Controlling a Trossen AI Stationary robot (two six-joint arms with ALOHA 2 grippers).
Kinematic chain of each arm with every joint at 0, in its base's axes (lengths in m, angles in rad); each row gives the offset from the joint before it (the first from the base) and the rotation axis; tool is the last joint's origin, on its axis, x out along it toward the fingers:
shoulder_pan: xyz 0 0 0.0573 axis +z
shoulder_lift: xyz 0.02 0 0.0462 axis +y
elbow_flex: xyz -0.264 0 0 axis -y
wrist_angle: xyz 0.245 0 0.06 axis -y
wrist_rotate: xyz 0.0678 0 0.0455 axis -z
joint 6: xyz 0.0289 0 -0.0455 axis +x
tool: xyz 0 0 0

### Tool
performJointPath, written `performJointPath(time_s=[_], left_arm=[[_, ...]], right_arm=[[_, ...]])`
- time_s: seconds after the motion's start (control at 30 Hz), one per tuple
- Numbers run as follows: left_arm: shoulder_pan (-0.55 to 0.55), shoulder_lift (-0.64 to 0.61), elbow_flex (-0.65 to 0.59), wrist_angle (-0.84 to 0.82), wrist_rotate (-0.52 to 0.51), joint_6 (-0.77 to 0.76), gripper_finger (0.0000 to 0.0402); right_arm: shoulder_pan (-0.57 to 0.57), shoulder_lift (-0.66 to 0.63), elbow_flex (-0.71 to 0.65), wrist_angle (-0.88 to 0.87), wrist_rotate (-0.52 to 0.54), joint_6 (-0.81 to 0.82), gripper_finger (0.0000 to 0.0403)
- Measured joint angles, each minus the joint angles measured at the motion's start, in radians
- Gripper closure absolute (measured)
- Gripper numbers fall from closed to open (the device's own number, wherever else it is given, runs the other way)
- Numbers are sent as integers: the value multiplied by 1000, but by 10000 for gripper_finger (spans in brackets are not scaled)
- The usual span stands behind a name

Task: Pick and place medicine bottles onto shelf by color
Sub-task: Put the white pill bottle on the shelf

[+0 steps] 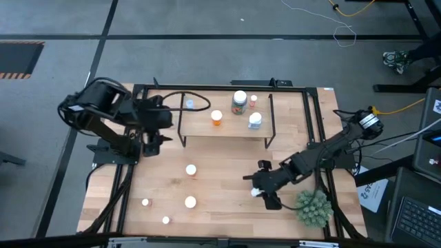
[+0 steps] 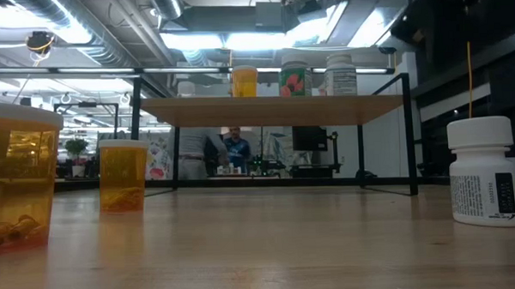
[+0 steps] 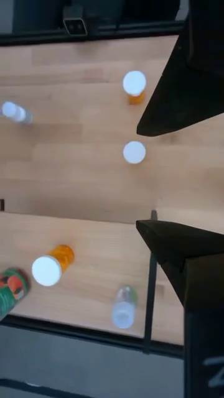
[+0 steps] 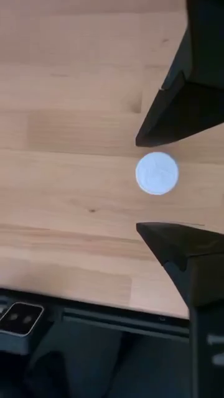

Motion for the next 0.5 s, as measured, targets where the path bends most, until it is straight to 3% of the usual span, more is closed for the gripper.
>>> performJointPath(time_s=[0.27, 0.5], left_arm=[[-58, -44, 0, 0, -9, -47, 173], [-91, -43, 0, 0, -16, -47, 173]], right_arm=[[-17, 69, 0, 1, -39, -80, 148], [-17, 113, 0, 0, -38, -162, 145]])
